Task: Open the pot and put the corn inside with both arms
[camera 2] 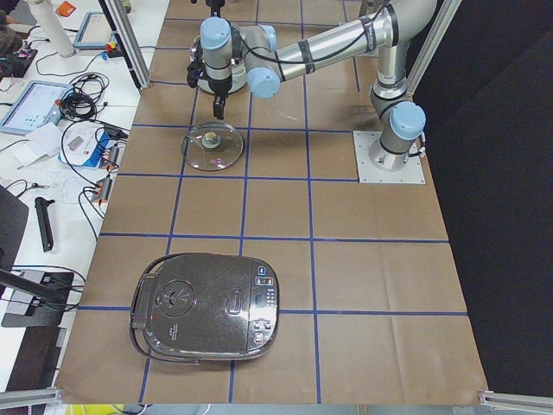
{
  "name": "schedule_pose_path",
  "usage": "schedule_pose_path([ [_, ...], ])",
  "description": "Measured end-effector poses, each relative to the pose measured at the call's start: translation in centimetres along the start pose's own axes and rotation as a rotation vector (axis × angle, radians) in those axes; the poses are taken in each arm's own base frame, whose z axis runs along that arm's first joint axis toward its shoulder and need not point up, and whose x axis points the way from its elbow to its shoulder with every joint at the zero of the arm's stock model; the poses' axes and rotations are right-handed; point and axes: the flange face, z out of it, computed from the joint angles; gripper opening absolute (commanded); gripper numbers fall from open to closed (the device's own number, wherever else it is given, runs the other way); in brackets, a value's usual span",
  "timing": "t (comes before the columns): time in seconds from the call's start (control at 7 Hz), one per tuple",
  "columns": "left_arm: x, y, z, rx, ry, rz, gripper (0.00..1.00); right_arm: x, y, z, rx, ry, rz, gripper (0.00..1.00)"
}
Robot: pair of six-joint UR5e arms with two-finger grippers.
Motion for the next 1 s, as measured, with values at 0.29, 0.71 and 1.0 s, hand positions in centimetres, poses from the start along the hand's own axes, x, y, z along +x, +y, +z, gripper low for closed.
schedule_pose_path([
  [0.29, 8.1, 5.4, -7.9, 0.031, -0.001, 0.053, 1.00, -2.5, -1.7, 4.2, -0.003, 0.015, -0.031, 0.13],
  [0.71, 10.5, 7.1, -9.4, 0.035, -0.034, 0.092, 1.00, -3.1, -0.7, 9.4, -0.077, 0.023, -0.045, 0.42],
  [1.0, 10.4, 7.1, -9.3, 0.035, -0.038, 0.092, 1.00, -3.0, -0.6, 10.2, -0.080, 0.027, -0.049, 0.96],
])
